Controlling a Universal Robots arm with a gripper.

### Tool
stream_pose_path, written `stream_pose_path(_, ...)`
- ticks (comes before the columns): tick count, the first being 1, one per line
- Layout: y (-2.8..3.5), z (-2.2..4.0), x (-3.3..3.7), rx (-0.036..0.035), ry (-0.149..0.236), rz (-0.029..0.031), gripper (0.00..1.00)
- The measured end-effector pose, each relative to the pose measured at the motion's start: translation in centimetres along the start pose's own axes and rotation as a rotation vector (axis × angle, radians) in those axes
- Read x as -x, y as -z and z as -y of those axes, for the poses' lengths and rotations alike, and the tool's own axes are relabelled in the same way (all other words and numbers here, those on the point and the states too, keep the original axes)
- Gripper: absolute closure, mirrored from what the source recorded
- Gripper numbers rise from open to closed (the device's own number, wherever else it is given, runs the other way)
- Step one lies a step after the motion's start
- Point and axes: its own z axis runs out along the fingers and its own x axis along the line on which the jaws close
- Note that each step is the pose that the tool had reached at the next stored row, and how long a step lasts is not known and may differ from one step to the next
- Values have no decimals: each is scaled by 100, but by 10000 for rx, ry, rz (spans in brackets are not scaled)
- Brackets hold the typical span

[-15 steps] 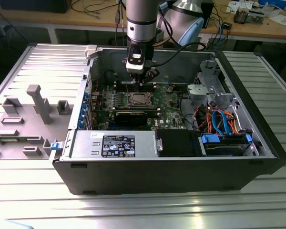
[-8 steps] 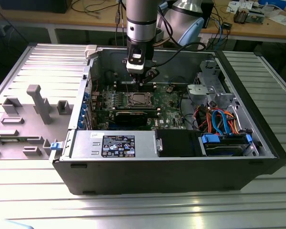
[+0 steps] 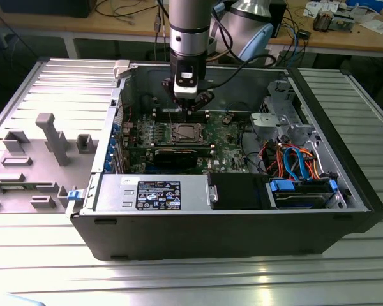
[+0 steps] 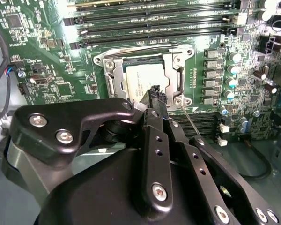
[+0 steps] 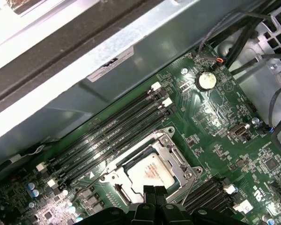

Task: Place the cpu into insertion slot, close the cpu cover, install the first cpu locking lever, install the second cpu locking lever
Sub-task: 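Install the first cpu locking lever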

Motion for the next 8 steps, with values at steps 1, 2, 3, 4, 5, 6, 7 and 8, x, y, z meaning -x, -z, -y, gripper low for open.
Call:
stream_pose_path(1,0,0,0,3,86,0,89)
stream_pose_path(2,0,0,0,6,168,1,89)
stream_pose_path(3,0,0,0,10,257,2,89)
stream_pose_path(4,0,0,0,13,326,2,89)
stream_pose_path(5,0,0,0,16,404,2,89)
stream_pose_path(6,0,0,0,16,436,3,89)
stream_pose_path(7,0,0,0,18,464,3,89)
stream_pose_path(8,0,0,0,18,471,3,89)
